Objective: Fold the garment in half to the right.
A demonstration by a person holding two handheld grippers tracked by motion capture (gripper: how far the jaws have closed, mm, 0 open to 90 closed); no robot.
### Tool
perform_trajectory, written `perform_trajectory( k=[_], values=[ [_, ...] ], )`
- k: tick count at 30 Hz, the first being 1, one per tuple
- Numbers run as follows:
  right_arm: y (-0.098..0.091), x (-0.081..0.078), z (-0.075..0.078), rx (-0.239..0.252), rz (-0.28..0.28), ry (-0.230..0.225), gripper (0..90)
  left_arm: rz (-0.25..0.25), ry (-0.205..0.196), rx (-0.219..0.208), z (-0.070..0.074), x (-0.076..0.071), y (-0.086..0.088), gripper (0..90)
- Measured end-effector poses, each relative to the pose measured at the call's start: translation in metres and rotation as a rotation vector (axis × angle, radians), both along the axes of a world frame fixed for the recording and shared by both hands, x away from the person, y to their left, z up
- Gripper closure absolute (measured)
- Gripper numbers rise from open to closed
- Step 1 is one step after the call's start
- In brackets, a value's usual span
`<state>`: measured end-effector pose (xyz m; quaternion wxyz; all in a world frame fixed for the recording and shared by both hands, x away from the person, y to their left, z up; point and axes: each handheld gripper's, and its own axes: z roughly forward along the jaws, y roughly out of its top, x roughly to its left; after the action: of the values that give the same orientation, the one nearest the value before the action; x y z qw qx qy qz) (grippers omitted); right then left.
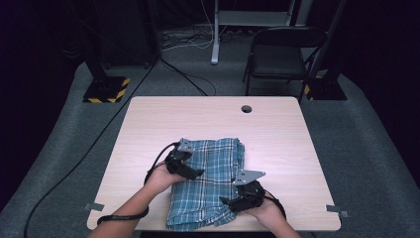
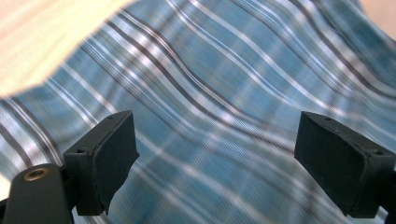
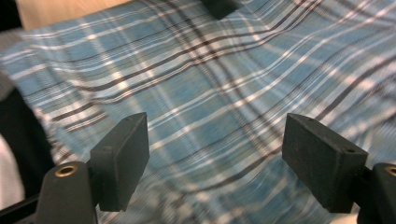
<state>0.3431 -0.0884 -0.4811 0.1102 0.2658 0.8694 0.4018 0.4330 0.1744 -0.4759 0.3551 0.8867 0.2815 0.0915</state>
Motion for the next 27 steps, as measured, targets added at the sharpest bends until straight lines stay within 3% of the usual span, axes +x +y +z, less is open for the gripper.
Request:
perform_trajectory(
  k=[6, 9, 11, 14, 16, 20, 21, 22, 23, 25, 27],
  values=[
    [0.015, 0.030, 0.006, -0.033, 0.015, -0.032, 22.4, -0.021, 0.001, 0.004, -0.012, -0.018, 0.010, 12.7],
    [0.023, 0.056, 0.004, -0.049, 0.011, -0.044, 22.5, -0.025, -0.032, -0.009, -0.023, -0.024, 0.014, 11.7],
    [0.025, 0.062, 0.002, -0.056, 0.008, -0.046, 22.7, -0.014, -0.061, -0.024, -0.031, -0.029, 0.015, 11.6],
    [0.025, 0.084, -0.015, -0.081, -0.013, -0.019, 25.0, -0.019, -0.142, -0.008, -0.037, -0.041, 0.016, 11.6],
    [0.023, 0.086, -0.020, -0.078, -0.014, -0.016, 25.5, -0.021, -0.151, -0.004, -0.030, -0.047, 0.017, 11.8],
    [0.016, 0.076, -0.035, -0.099, -0.004, -0.085, 26.4, -0.039, -0.121, -0.071, -0.015, -0.060, 0.022, 12.4],
    [0.016, 0.076, -0.035, -0.099, -0.004, -0.085, 26.4, -0.049, -0.114, -0.077, -0.015, -0.064, 0.022, 12.4],
    [0.015, 0.075, -0.036, -0.106, 0.000, -0.091, 26.3, -0.063, -0.109, -0.066, -0.016, -0.067, 0.021, 12.4],
    [0.015, 0.076, -0.032, -0.116, 0.003, -0.064, 26.3, -0.100, -0.095, -0.032, -0.022, -0.071, 0.018, 12.5],
    [0.016, 0.078, -0.028, -0.112, -0.008, -0.040, 26.3, -0.111, -0.084, -0.009, -0.026, -0.072, 0.017, 12.2],
    [0.016, 0.080, -0.017, -0.060, -0.032, -0.040, 25.9, -0.113, -0.085, 0.011, -0.035, -0.073, 0.016, 11.8]
  ],
)
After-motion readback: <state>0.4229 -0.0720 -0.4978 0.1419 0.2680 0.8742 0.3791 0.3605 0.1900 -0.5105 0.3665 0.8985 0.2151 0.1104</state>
